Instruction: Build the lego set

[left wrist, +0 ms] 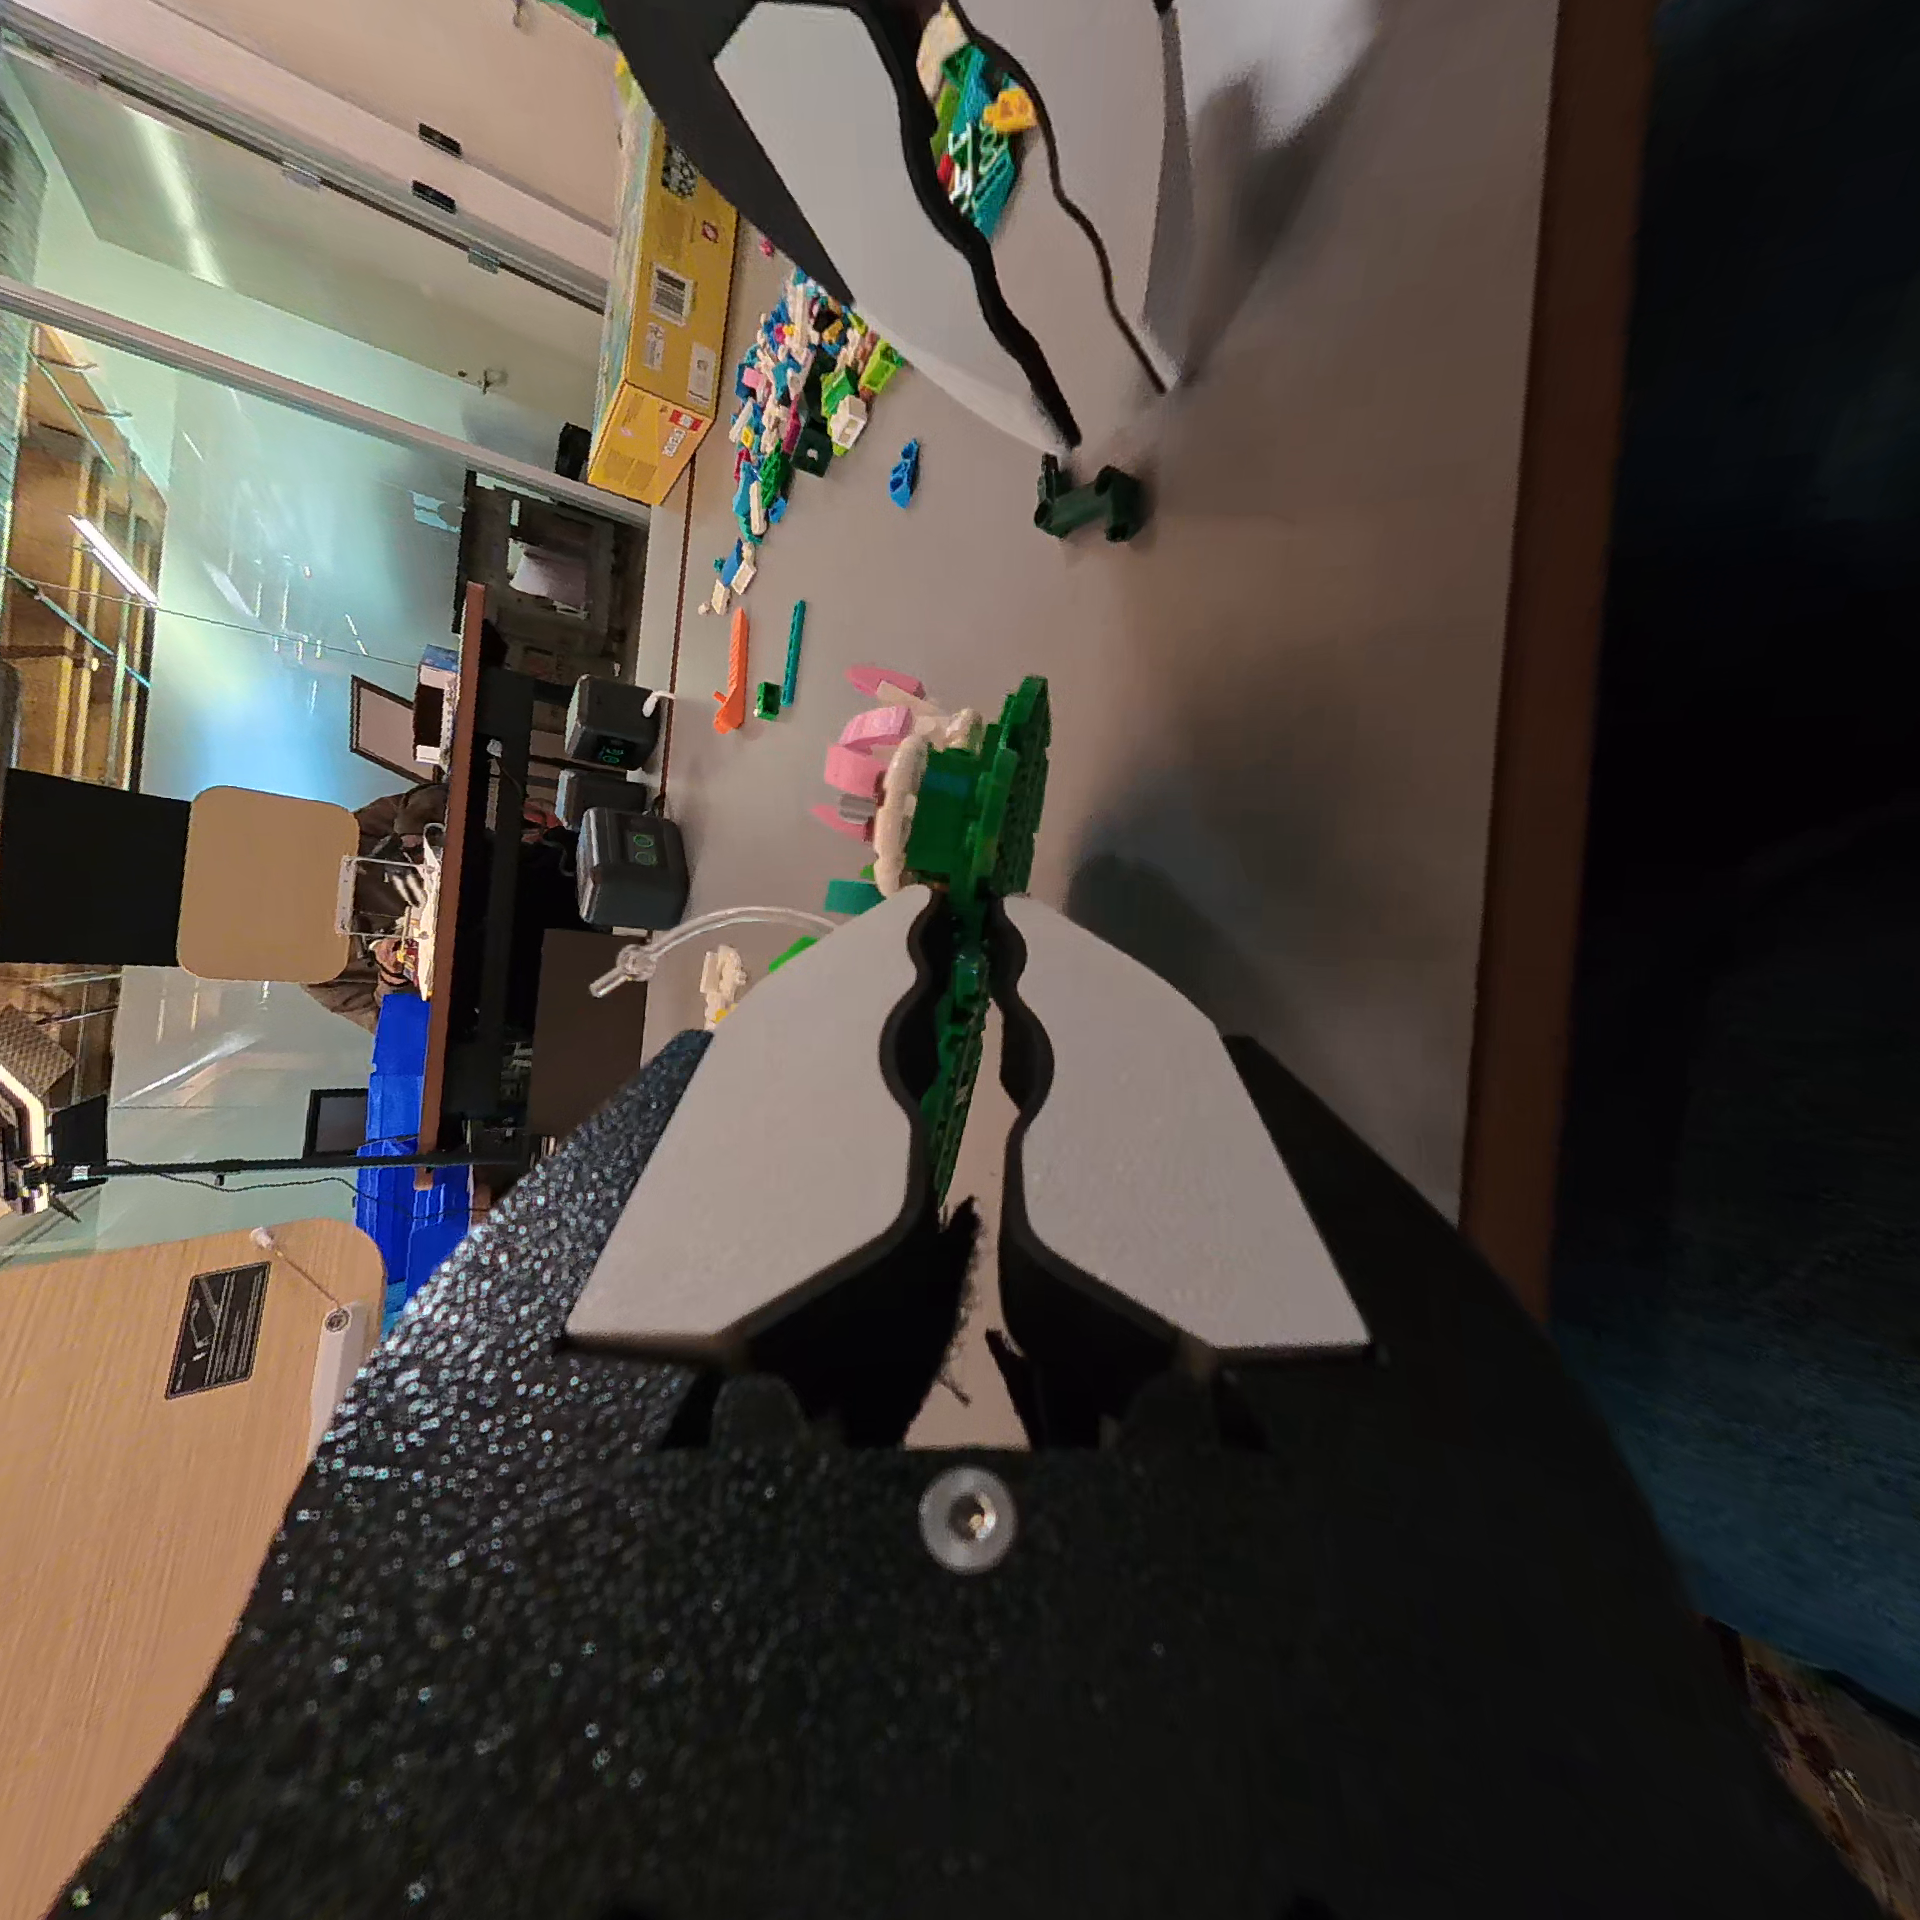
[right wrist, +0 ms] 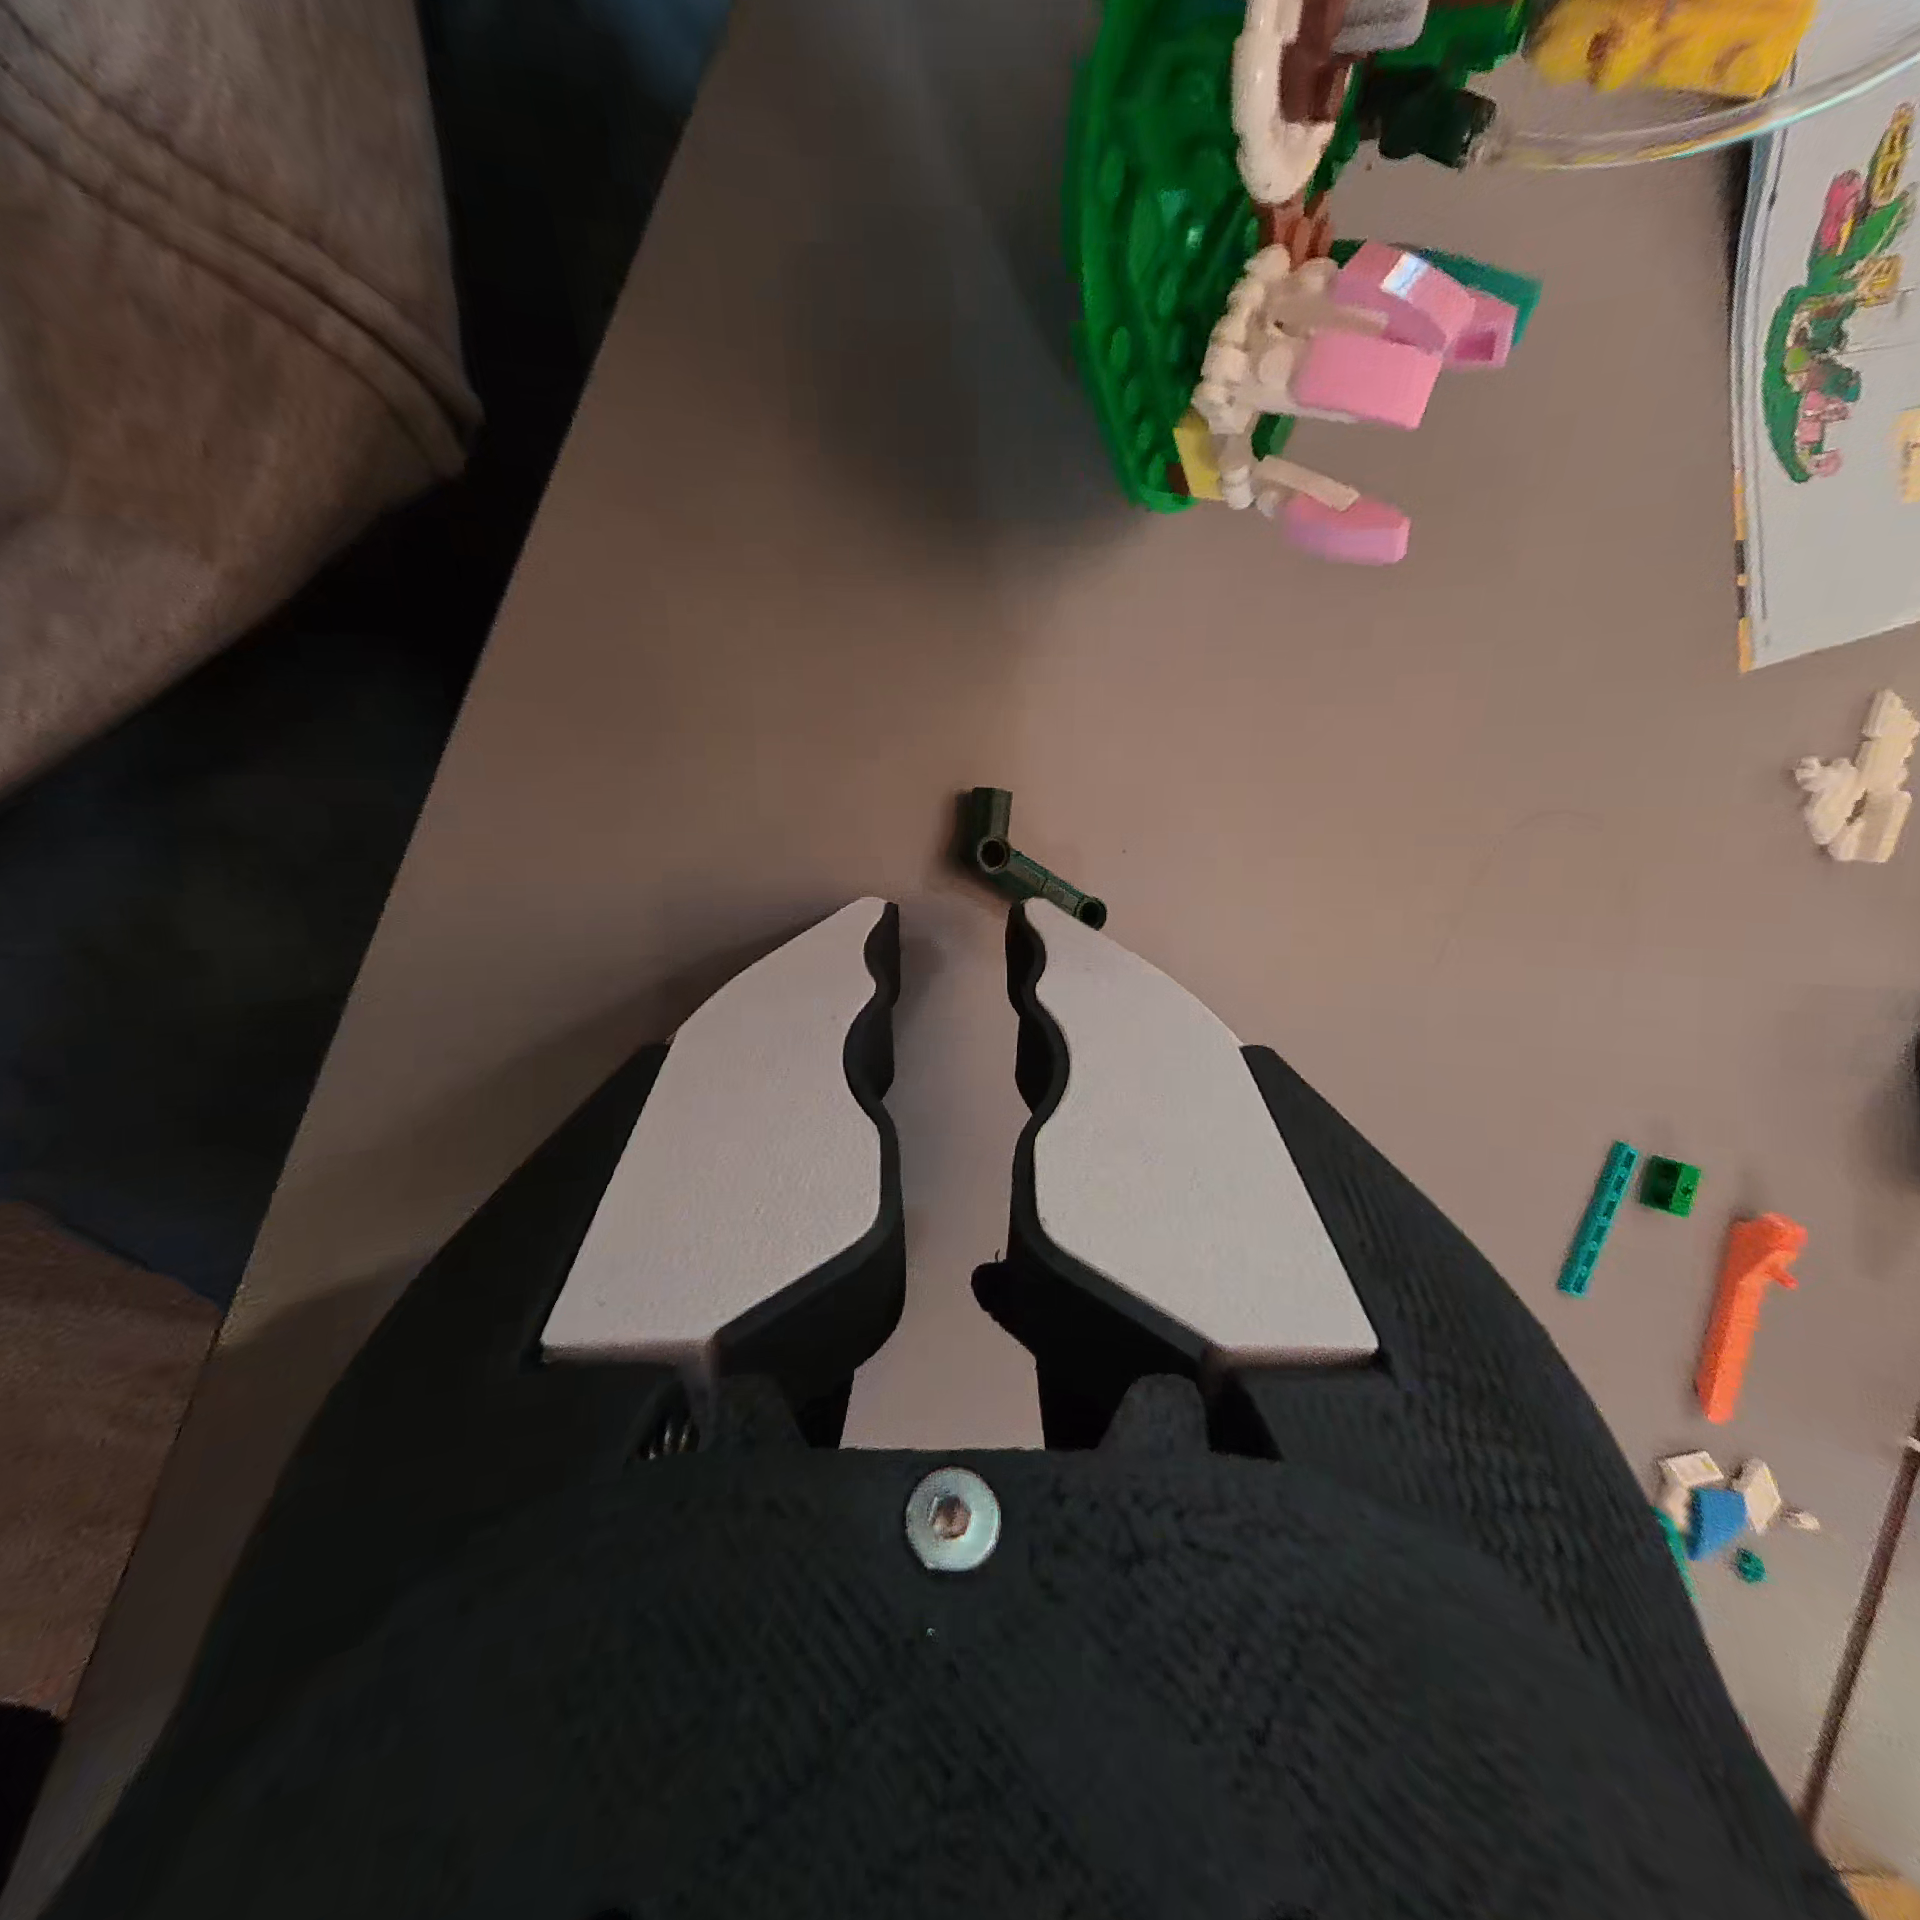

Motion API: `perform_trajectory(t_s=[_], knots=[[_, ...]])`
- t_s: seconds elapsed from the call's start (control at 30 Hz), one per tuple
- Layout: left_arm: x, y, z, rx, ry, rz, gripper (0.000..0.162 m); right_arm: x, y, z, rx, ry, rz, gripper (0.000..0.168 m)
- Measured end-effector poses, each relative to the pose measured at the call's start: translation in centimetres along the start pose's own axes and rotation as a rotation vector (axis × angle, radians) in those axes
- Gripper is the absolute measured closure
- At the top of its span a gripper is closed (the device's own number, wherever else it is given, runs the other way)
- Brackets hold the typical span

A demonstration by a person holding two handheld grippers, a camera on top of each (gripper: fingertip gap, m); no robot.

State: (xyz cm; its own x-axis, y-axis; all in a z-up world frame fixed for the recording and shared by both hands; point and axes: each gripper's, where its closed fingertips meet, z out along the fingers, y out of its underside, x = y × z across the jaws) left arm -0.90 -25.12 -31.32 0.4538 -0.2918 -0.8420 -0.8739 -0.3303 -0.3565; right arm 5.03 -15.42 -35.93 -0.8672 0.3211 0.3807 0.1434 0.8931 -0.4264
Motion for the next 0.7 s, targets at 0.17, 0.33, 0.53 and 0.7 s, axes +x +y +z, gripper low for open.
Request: perform_trajectory(t_s=[0.17,0.33,0.53,0.7], knots=[[0.0,1.2,0.6,-0.079,0.012,0.043,0.155,0.7,-0.3,-0.3,0.030,-0.003,0.070,0.149],[-0.3,1.4,1.0,-0.080,0.015,0.051,0.155,1.2,-0.1,-0.1,0.032,-0.004,0.053,0.147],[-0.3,1.5,1.1,-0.080,0.014,0.053,0.155,0.6,-1.1,0.2,0.074,-0.057,-0.117,0.148],[-0.3,1.4,1.1,-0.075,0.015,0.049,0.155,0.6,-0.9,0.9,0.011,-0.055,-0.282,0.156]])
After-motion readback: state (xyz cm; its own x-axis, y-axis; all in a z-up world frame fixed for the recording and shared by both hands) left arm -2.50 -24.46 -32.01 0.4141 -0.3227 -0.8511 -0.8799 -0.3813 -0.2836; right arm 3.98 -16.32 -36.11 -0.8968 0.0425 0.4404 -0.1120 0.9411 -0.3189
